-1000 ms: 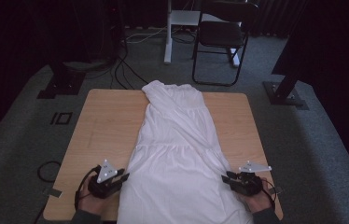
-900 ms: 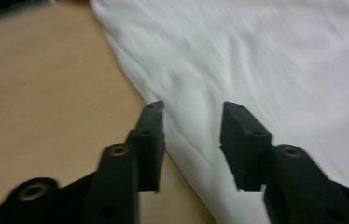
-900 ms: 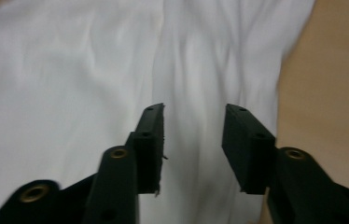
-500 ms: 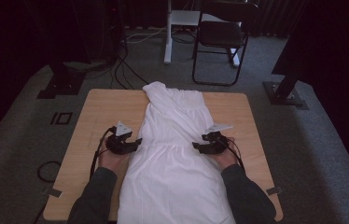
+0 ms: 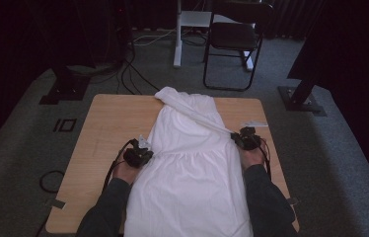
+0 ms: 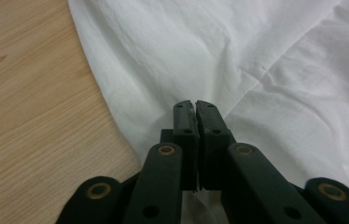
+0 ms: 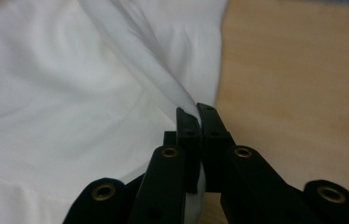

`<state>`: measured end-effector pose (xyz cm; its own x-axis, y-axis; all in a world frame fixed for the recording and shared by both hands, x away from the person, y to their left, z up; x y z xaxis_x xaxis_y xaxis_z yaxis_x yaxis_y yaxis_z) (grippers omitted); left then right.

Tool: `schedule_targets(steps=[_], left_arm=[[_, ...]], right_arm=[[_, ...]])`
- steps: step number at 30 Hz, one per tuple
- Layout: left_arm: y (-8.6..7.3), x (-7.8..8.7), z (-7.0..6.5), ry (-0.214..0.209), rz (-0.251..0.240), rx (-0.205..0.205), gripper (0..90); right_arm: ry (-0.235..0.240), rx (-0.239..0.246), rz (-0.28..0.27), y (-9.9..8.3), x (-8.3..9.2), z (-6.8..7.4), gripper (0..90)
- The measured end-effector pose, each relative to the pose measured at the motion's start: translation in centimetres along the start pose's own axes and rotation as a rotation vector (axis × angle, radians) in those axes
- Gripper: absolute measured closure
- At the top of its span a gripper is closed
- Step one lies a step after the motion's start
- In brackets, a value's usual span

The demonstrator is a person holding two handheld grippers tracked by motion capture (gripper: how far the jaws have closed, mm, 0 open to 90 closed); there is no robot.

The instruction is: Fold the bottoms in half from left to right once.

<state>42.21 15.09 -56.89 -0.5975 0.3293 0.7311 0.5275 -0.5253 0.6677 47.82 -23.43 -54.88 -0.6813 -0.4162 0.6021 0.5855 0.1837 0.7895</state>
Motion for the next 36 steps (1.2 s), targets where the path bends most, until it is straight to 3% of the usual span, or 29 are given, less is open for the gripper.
schedule_targets(steps=[1, 2, 3, 5, 8, 11, 13, 15, 17, 20, 23, 25, 26, 29, 33, 35, 36], left_arm=[[0.1, 0.1, 0.2, 0.007, -0.017, 0.012, 71.1], [0.4, 0.3, 0.5, 0.018, -0.041, 0.029, 71.1], [0.7, 0.5, 0.8, 0.022, -0.066, 0.05, 62.3], [1.7, 0.7, 1.4, 0.04, -0.102, 0.072, 57.7], [3.4, 0.0, 1.9, 0.04, -0.117, 0.087, 51.2], [4.4, -2.0, 1.9, 0.032, -0.084, 0.09, 50.1], [4.2, -3.4, 1.9, 0.047, -0.037, 0.082, 54.0], [3.6, -4.2, 1.7, 0.032, 0.013, 0.062, 75.3], [3.2, -3.9, 1.6, 0.019, -0.006, 0.068, 89.3], [2.1, -3.0, 1.5, 0.015, -0.013, 0.049, 90.0], [0.2, -1.5, 1.1, -0.002, -0.025, 0.057, 90.0], [-1.1, -0.2, 0.1, -0.018, -0.034, 0.042, 90.0], [-1.7, 0.4, -0.5, -0.025, -0.033, 0.021, 90.0], [-3.7, 2.4, -2.7, -0.058, -0.038, -0.004, 90.0], [-5.7, 4.4, -5.2, -0.092, -0.052, -0.044, 90.0], [-6.1, 4.8, -5.7, -0.084, -0.058, -0.062, 90.0], [-6.1, 4.8, -5.7, -0.082, -0.059, -0.061, 88.5]], right_arm=[[0.02, -0.002, 0.043, -1.2, -1.3, -0.1, 87.7], [0.02, -0.002, 0.043, -1.2, -1.3, -0.1, 87.7], [0.04, -0.003, 0.065, -2.1, -2.1, 0.0, 86.0], [0.038, -0.006, 0.077, -2.4, -2.4, 0.0, 85.3], [0.039, -0.016, 0.08, -2.6, -2.7, 0.0, 84.7], [0.038, -0.015, 0.081, -2.6, -2.7, 0.0, 84.5], [0.035, -0.02, 0.079, -2.6, -2.7, 0.1, 84.6], [0.027, -0.016, 0.075, -2.6, -2.7, 0.2, 85.0], [0.027, -0.01, 0.076, -2.8, -2.5, 0.3, 86.0], [0.044, 0.008, 0.075, -3.4, -1.9, 0.6, 87.6], [0.056, 0.047, 0.077, -4.7, -0.5, 1.4, 87.9], [0.08, 0.088, 0.095, -6.4, 1.5, 2.5, 87.9], [0.08, 0.088, 0.095, -6.4, 1.5, 2.5, 87.9], [0.102, 0.117, 0.117, -8.4, 3.8, 3.6, 87.9], [0.15, 0.093, 0.139, -11.5, 7.5, 4.9, 87.7], [0.171, 0.066, 0.16, -11.8, 7.9, 4.9, 85.8], [0.188, 0.048, 0.175, -11.8, 8.3, 5.0, 71.8]])
Point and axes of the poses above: each handheld gripper's, and its own axes: x roughly backward along the jaws, y roughly out of its top, z roughly to its left, the point moved 4 cm from there along -x, roughly forward along the jaws, and after that the axes turned 3 degrees about y, right-handed, at the moved point
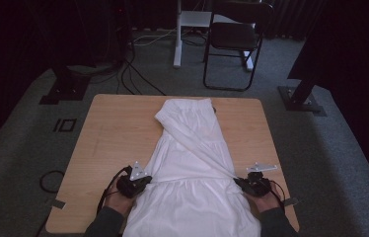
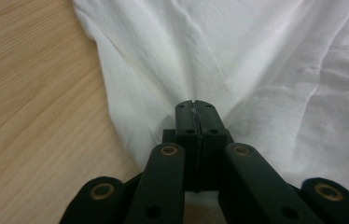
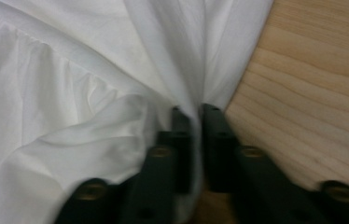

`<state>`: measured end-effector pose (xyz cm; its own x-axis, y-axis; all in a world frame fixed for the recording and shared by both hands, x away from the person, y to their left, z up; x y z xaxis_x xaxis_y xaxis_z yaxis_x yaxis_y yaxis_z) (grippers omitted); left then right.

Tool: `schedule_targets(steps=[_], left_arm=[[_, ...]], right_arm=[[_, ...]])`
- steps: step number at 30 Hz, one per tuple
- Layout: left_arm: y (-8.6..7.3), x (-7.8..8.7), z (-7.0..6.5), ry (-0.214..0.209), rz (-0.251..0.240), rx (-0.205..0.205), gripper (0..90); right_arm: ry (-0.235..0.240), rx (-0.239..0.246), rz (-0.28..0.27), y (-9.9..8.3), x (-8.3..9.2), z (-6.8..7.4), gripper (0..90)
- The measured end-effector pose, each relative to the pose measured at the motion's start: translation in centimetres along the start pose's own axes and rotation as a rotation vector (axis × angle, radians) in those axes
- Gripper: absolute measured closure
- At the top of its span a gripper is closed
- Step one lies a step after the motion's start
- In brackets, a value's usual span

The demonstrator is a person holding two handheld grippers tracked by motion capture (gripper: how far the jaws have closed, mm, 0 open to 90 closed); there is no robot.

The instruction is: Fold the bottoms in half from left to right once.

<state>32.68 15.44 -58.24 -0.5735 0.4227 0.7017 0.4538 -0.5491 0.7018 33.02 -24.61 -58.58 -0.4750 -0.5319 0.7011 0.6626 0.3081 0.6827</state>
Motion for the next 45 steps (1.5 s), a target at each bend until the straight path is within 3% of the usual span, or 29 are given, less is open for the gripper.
schedule_targets(steps=[3, 7, 9, 12, 16, 18, 19, 20, 21, 22, 24, 25, 26, 27, 28, 29, 30, 31, 32, 33, 35, 37, 38, 39, 41, 42, 43, 44, 45], left_arm=[[0.4, -0.2, 0.6, 0.02, -0.034, 0.032, 73.4], [1.2, -0.5, 2.0, 0.038, -0.098, 0.109, 61.0], [1.4, -1.1, 2.3, 0.029, -0.094, 0.12, 60.9], [1.2, -2.0, 2.0, 0.027, -0.054, 0.091, 67.4], [1.2, -2.0, 1.8, 0.015, -0.058, 0.077, 78.4], [1.2, -2.0, 1.8, 0.015, -0.058, 0.077, 79.6], [1.2, -2.0, 1.7, 0.003, -0.061, 0.081, 81.6], [1.1, -2.0, 1.8, 0.001, -0.062, 0.082, 82.1], [1.1, -2.0, 1.8, 0.001, -0.062, 0.082, 82.6], [1.1, -2.0, 1.8, 0.0, -0.06, 0.08, 83.1], [1.1, -2.0, 1.7, -0.001, -0.058, 0.079, 83.8], [1.1, -2.0, 1.7, -0.001, -0.058, 0.079, 84.0], [1.1, -1.9, 1.7, 0.001, -0.056, 0.078, 84.2], [1.1, -1.9, 1.7, 0.001, -0.056, 0.078, 84.5], [1.1, -1.9, 1.6, 0.009, -0.051, 0.069, 84.8], [1.1, -1.9, 1.6, 0.009, -0.051, 0.069, 85.0], [1.1, -1.8, 1.4, 0.015, -0.044, 0.061, 85.1], [1.1, -1.8, 1.4, 0.015, -0.044, 0.061, 85.1], [1.2, -1.7, 1.4, 0.008, -0.036, 0.067, 85.0], [1.2, -1.7, 1.4, 0.008, -0.036, 0.067, 84.6], [1.5, -1.7, 1.8, 0.023, -0.026, 0.069, 74.7], [2.3, -1.4, 2.5, 0.046, -0.048, 0.081, 66.3], [4.6, -0.9, 3.5, 0.065, -0.112, 0.096, 63.5], [4.6, -0.9, 3.5, 0.065, -0.112, 0.096, 61.7], [7.0, -0.9, 4.3, 0.062, -0.153, 0.082, 57.7], [9.0, -1.8, 5.0, 0.068, -0.151, 0.085, 56.0], [9.0, -1.8, 5.0, 0.068, -0.151, 0.085, 55.1], [10.6, -4.0, 5.6, 0.058, -0.146, 0.107, 54.5], [10.6, -4.0, 5.6, 0.058, -0.146, 0.107, 54.0]], right_arm=[[-0.008, 0.02, -0.083, 1.8, 1.1, 0.2, 52.9], [0.008, 0.085, -0.156, 6.3, 1.0, 1.1, 49.1], [0.036, 0.132, -0.161, 8.6, -0.5, 2.1, 49.3], [0.068, 0.195, -0.14, 11.4, -4.0, 3.7, 48.9], [0.061, 0.245, -0.072, 13.4, -8.7, 5.1, 41.5], [0.047, 0.253, -0.049, 13.7, -9.7, 5.2, 41.5], [0.002, 0.292, -0.004, 13.9, -11.0, 4.7, 59.8], [-0.018, 0.31, -0.015, 14.2, -10.9, 4.1, 71.4], [-0.018, 0.31, -0.015, 14.2, -10.9, 4.1, 71.4], [-0.071, 0.229, -0.089, 15.2, -9.4, 2.3, 87.2], [-0.164, 0.154, -0.165, 16.1, -7.4, -0.2, 88.5], [-0.164, 0.154, -0.165, 16.1, -7.4, -0.2, 88.5], [-0.195, 0.079, -0.183, 16.1, -6.5, -2.7, 88.6], [-0.195, 0.079, -0.183, 16.1, -6.5, -2.7, 88.6], [-0.18, -0.026, -0.194, 15.4, -6.5, -5.3, 88.5], [-0.18, -0.026, -0.194, 15.4, -6.5, -5.3, 88.5], [-0.147, -0.09, -0.18, 14.2, -7.4, -6.9, 88.5], [-0.147, -0.09, -0.18, 14.2, -7.4, -6.9, 88.5], [-0.146, -0.096, -0.128, 12.9, -8.7, -7.4, 88.4], [-0.142, -0.096, -0.117, 12.4, -9.2, -7.5, 88.2], [-0.142, -0.096, -0.118, 12.2, -9.4, -7.5, 88.0], [-0.132, -0.121, -0.14, 12.0, -9.5, -7.5, 87.2], [-0.135, -0.119, -0.128, 12.1, -9.4, -7.6, 86.0], [-0.135, -0.119, -0.128, 12.1, -9.4, -7.6, 86.0], [-0.143, -0.122, -0.113, 12.3, -9.5, -7.5, 84.8], [-0.144, -0.125, -0.114, 12.3, -9.5, -7.5, 84.8], [-0.144, -0.125, -0.114, 12.3, -9.5, -7.5, 84.8], [-0.145, -0.131, -0.118, 12.3, -9.6, -7.5, 84.8], [-0.145, -0.131, -0.118, 12.3, -9.6, -7.5, 84.8]])
Point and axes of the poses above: each handheld gripper's, and its own axes: x roughly backward along the jaws, y roughly out of its top, z roughly to its left, the point moved 4 cm from there along -x, roughly forward along the jaws, and after that the axes turned 3 degrees about y, right-handed, at the moved point
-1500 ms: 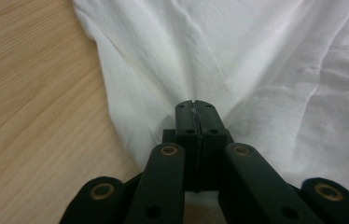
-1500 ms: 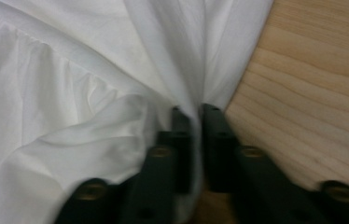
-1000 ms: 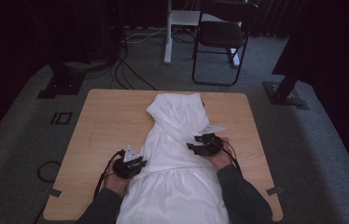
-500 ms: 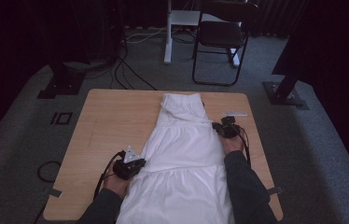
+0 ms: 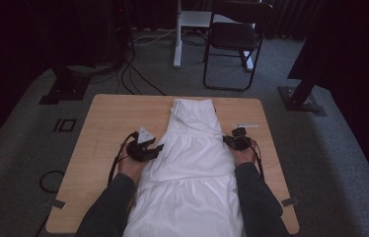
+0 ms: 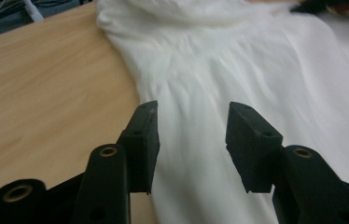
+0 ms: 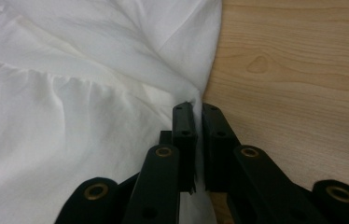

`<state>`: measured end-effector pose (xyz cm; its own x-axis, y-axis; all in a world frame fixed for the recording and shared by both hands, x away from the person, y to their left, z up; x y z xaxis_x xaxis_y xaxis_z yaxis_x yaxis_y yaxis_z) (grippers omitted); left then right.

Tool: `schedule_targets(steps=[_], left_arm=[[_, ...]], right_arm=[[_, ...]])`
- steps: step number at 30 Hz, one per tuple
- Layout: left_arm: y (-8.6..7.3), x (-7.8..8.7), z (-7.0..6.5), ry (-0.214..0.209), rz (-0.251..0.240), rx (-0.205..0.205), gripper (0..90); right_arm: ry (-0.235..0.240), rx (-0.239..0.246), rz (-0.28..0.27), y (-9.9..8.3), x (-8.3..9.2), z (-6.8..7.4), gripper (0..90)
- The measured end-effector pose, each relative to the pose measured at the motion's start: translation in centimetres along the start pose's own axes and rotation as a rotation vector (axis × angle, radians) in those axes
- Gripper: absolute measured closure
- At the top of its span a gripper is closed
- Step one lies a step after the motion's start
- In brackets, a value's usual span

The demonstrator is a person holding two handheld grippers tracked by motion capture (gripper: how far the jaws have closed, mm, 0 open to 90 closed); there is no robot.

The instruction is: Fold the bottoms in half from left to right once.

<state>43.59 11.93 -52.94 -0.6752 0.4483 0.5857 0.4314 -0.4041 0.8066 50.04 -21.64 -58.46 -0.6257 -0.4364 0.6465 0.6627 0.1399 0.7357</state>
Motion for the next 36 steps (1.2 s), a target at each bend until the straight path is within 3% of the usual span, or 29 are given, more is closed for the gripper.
schedule_targets(steps=[2, 3, 6, 8, 10, 11, 12, 14, 15, 18, 19, 20, 21, 26, 27, 28, 29, 30, 32, 33, 34, 35, 36], left_arm=[[0.1, -2.4, -0.1, 0.004, 0.05, -0.005, 54.4], [-0.3, -4.3, -0.2, 0.013, 0.099, -0.014, 55.0], [-1.0, -5.3, -0.2, 0.027, 0.137, -0.007, 58.4], [-1.8, -5.7, -0.2, 0.009, 0.151, 0.001, 66.8], [-2.3, -5.3, -0.2, -0.012, 0.129, 0.012, 78.2], [-2.8, -4.6, -0.6, -0.011, 0.134, -0.018, 81.3], [-2.8, -4.6, -0.6, -0.011, 0.134, -0.018, 82.5], [-3.4, -3.6, -1.1, -0.03, 0.136, -0.028, 82.8], [-4.2, -2.6, -1.5, -0.042, 0.133, -0.036, 82.8], [-5.3, -1.3, -2.1, -0.058, 0.121, -0.021, 82.6], [-6.6, 0.3, -3.0, -0.072, 0.111, -0.013, 82.6], [-6.6, 0.3, -3.0, -0.072, 0.111, -0.013, 82.5], [-7.6, 1.6, -3.8, -0.088, 0.103, -0.01, 82.4], [-9.2, 3.6, -5.1, -0.102, 0.086, -0.022, 82.0], [-9.3, 3.8, -5.2, -0.099, 0.089, -0.03, 81.9], [-9.3, 3.8, -5.2, -0.099, 0.089, -0.03, 81.6], [-9.1, 3.6, -5.2, -0.099, 0.094, -0.038, 81.1], [-9.1, 3.6, -5.2, -0.099, 0.094, -0.038, 81.0], [-9.0, 3.4, -5.2, -0.095, 0.095, -0.039, 81.0], [-9.0, 3.4, -5.2, -0.094, 0.095, -0.04, 81.0], [-8.9, 3.3, -5.2, -0.093, 0.09, -0.039, 80.9], [-8.9, 3.3, -5.1, -0.094, 0.091, -0.041, 80.9], [-8.9, 3.3, -5.1, -0.094, 0.091, -0.041, 80.9]], right_arm=[[-0.003, 0.011, -0.003, 0.0, 0.0, 0.0, 84.7], [-0.005, 0.02, -0.002, 0.0, 0.0, 0.1, 84.7], [-0.005, 0.037, -0.008, -0.2, 0.1, 0.2, 84.9], [0.0, 0.037, -0.013, -0.3, 0.1, 0.2, 85.0], [0.011, 0.04, -0.02, -0.6, 0.2, 0.4, 85.4], [0.021, 0.058, -0.019, -1.0, 0.5, 0.8, 85.5], [0.021, 0.058, -0.019, -1.0, 0.5, 0.8, 85.5], [0.021, 0.077, -0.01, -1.5, 1.0, 1.3, 85.5], [0.017, 0.105, 0.022, -2.1, 1.7, 2.1, 85.6], [0.022, 0.137, 0.046, -3.1, 2.7, 3.0, 85.8], [0.036, 0.162, 0.058, -4.4, 3.8, 3.8, 85.8], [0.047, 0.174, 0.064, -5.1, 4.5, 4.3, 85.8], [0.054, 0.184, 0.065, -5.6, 4.9, 4.5, 85.8], [0.105, 0.186, 0.078, -8.2, 7.2, 5.8, 85.3], [0.111, 0.191, 0.1, -8.5, 7.7, 6.1, 81.0], [0.111, 0.191, 0.1, -8.5, 7.7, 6.1, 81.0], [0.092, 0.23, 0.093, -8.2, 8.1, 6.2, 66.5], [0.092, 0.23, 0.093, -8.2, 8.1, 6.2, 66.5], [0.07, 0.225, 0.044, -6.8, 8.4, 6.1, 54.5], [0.081, 0.215, 0.015, -5.9, 8.6, 6.1, 53.3], [0.124, 0.236, -0.042, -3.9, 8.9, 6.9, 51.7], [0.155, 0.258, -0.054, -3.0, 8.8, 7.6, 51.1], [0.155, 0.258, -0.054, -3.0, 8.8, 7.6, 51.1]])
Point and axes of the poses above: each handheld gripper's, and its own axes: x roughly backward along the jaws, y roughly out of its top, z roughly to its left, the point moved 4 cm from there along -x, roughly forward along the jaws, and after that the axes turned 3 degrees about y, right-handed, at the moved point
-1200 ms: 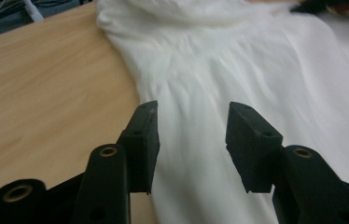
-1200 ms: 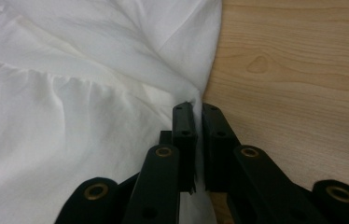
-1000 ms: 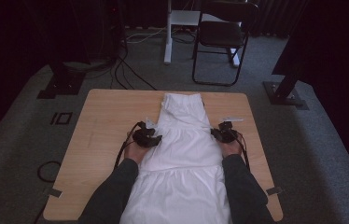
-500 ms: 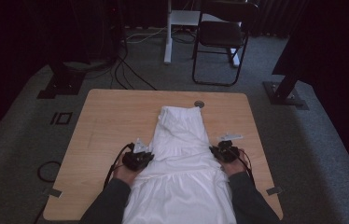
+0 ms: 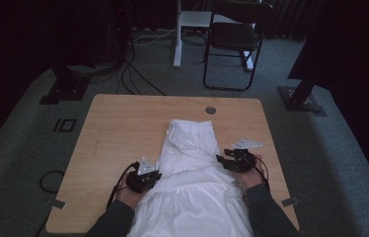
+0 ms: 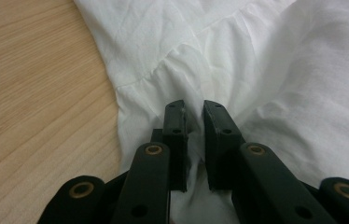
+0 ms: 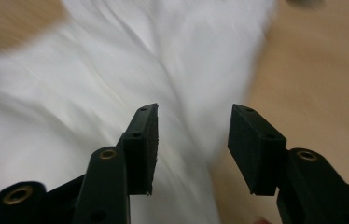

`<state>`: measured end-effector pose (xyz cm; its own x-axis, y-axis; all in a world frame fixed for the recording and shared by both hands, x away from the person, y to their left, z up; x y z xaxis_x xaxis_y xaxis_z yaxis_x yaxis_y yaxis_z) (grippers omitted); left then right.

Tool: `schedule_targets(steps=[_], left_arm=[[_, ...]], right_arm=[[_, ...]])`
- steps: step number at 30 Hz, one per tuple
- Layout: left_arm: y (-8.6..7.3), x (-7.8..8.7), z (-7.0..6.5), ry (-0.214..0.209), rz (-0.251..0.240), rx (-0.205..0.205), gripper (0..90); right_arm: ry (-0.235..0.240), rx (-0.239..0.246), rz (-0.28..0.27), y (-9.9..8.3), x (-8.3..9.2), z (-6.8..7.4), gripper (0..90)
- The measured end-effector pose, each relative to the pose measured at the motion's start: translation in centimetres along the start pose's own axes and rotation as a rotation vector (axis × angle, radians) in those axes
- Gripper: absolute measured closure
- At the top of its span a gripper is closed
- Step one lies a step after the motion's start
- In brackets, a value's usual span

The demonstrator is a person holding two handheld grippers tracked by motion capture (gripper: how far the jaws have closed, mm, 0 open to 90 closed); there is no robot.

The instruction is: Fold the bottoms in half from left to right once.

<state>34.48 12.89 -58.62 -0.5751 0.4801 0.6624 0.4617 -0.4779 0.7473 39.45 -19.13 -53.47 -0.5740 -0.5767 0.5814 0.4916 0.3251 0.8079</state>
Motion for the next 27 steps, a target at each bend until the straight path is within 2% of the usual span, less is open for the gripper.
schedule_targets(steps=[2, 3, 4, 6, 7, 8, 9, 11, 12, 13, 14, 15, 16, 17, 19, 21, 22, 25, 27], left_arm=[[0.0, 0.0, 0.0, 0.0, -0.002, 0.0, 80.9], [0.0, 0.0, 0.0, -0.001, -0.004, -0.001, 80.9], [0.0, 0.0, 0.0, -0.001, -0.004, -0.001, 80.9], [-0.1, 0.0, 0.0, 0.0, -0.008, 0.0, 80.9], [-0.1, 0.0, 0.0, 0.001, -0.011, 0.0, 80.9], [-0.1, 0.0, 0.0, 0.001, -0.011, 0.0, 80.9], [-0.1, -0.1, 0.0, -0.002, -0.016, 0.004, 80.8], [-0.1, 0.0, 0.0, -0.001, -0.016, 0.001, 80.8], [-0.1, 0.0, 0.0, -0.001, -0.016, 0.001, 80.8], [-0.1, 0.0, 0.0, 0.001, -0.017, 0.003, 80.8], [-0.1, 0.0, 0.0, 0.001, -0.017, 0.003, 80.8], [-0.2, 0.0, 0.0, 0.001, -0.017, 0.003, 80.8], [-0.2, 0.0, 0.0, 0.003, -0.018, 0.002, 80.7], [-0.2, 0.0, 0.0, 0.007, -0.017, -0.001, 80.7], [-0.1, 0.0, -0.1, 0.008, -0.015, -0.001, 80.8], [-0.1, 0.0, -0.1, 0.009, -0.013, -0.004, 80.8], [-0.1, 0.0, -0.1, 0.009, -0.014, -0.004, 80.8], [-0.1, 0.0, -0.2, 0.011, -0.012, -0.006, 80.8], [-0.1, 0.0, -0.3, 0.014, -0.009, -0.015, 80.9]], right_arm=[[0.077, 0.019, -0.013, 1.8, -1.2, 0.9, 51.1], [0.098, 0.051, 0.005, 3.2, -3.0, 1.9, 50.6], [0.095, 0.077, 0.021, 3.7, -4.1, 2.3, 48.3], [0.129, 0.108, 0.033, 4.4, -6.0, 3.3, 42.3], [0.127, 0.116, 0.04, 4.6, -6.7, 3.7, 38.2], [0.127, 0.116, 0.04, 4.6, -6.7, 3.7, 38.2], [0.099, 0.173, 0.078, 4.8, -8.6, 4.5, 30.6], [0.102, 0.207, 0.112, 4.7, -10.0, 4.6, 30.4], [0.102, 0.207, 0.112, 4.7, -10.0, 4.6, 30.4], [0.095, 0.217, 0.155, 4.6, -10.9, 4.2, 39.0], [0.095, 0.217, 0.155, 4.6, -10.9, 4.2, 39.0], [0.105, 0.221, 0.164, 4.6, -11.0, 3.9, 53.8], [0.086, 0.214, 0.144, 4.9, -10.5, 2.8, 78.5], [0.055, 0.185, 0.121, 5.3, -10.1, 2.1, 85.0], [0.024, 0.069, 0.001, 6.4, -8.1, 0.0, 88.0], [-0.02, -0.061, -0.088, 6.7, -6.5, -2.5, 88.3], [-0.028, -0.121, -0.091, 6.3, -6.3, -3.8, 88.3], [-0.069, -0.176, -0.026, 4.7, -7.5, -5.8, 87.9], [-0.079, -0.189, 0.029, 3.4, -8.9, -6.5, 83.2]])
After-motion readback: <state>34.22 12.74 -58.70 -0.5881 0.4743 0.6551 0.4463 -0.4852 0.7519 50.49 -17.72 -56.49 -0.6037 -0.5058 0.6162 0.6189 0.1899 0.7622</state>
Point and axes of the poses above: each handheld gripper's, and its own axes: x roughly backward along the jaws, y roughly out of its top, z roughly to its left, the point moved 4 cm from there along -x, roughly forward along the jaws, and after that the axes turned 3 degrees about y, right-handed, at the moved point
